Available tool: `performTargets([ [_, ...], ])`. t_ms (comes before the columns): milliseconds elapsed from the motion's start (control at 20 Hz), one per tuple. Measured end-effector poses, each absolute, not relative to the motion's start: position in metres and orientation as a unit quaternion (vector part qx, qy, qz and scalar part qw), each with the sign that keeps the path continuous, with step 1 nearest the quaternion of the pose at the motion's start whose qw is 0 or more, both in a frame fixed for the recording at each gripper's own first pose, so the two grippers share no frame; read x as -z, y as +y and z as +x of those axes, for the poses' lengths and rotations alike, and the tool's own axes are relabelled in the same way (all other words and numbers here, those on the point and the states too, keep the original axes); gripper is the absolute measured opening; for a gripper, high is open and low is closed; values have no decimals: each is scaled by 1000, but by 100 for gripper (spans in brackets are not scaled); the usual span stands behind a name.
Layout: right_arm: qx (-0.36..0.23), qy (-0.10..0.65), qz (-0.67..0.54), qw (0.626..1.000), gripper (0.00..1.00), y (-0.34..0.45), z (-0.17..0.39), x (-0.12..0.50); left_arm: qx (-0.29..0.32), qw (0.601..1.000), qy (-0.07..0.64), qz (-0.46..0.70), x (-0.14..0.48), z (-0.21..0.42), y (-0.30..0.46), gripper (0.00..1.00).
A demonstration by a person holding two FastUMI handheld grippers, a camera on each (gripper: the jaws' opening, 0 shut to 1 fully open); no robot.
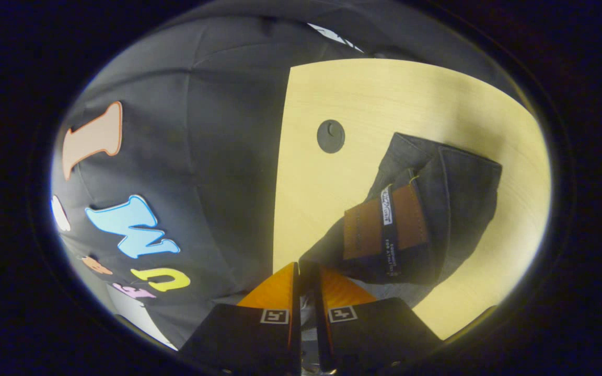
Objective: Grasp the waist and the cuffs of the jeans and fold them to make the two legs overlap; first hold the waist and fold one-third of the jeans toward the cuffs, then hold the cuffs and fold the remaining one-third in the same direction to finish folding.
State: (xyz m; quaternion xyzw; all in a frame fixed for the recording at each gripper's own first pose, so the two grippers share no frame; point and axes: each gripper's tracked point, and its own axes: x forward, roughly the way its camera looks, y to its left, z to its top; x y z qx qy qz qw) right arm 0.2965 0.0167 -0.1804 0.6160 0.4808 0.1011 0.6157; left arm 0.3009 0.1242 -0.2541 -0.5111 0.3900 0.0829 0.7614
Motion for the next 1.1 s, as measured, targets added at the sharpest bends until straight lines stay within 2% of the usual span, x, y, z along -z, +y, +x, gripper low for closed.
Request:
performTargets([
  [100,-101,466,613,630,17,21,304,192,-92,758,388,-516,264,303,124,12],
  [150,-103,458,613,636,10,22,307,194,-96,760,388,-512,274,304,124,12],
  [200,-103,451,611,642,14,23,308,196,-99,763,390,-506,279,303,124,12],
  [250,-101,447,604,652,24,23,310,200,-98,766,391,-500,283,305,123,12],
  [300,-96,448,592,662,21,22,306,208,-95,768,392,-497,285,307,119,12],
  [350,-95,448,581,673,32,22,305,212,-92,771,394,-492,281,306,117,14],
  [400,-99,445,571,683,37,22,300,210,-89,779,390,-483,280,309,113,14],
  [500,-104,444,548,701,50,21,292,208,-83,795,389,-459,276,307,110,22],
  [550,-104,441,533,714,53,20,287,206,-85,805,384,-444,272,305,110,41],
  [600,-103,438,516,729,64,18,283,206,-81,816,376,-432,267,305,109,56],
  [650,-101,433,501,743,68,13,279,205,-81,825,369,-419,260,306,108,66],
  [700,-96,427,489,754,76,7,273,202,-83,835,364,-404,252,302,109,77],
  [750,-91,414,483,766,80,0,270,197,-84,845,360,-387,251,301,108,88],
  [800,-87,405,479,774,85,-5,269,192,-83,855,355,-370,246,299,107,78],
  [850,-81,395,476,782,87,-12,267,188,-83,865,348,-352,240,297,106,78],
  [900,-71,387,471,789,92,-19,264,189,-84,874,339,-336,233,296,105,88],
  [1100,-20,366,462,808,93,-53,246,194,-79,903,310,-287,205,281,99,88],
])
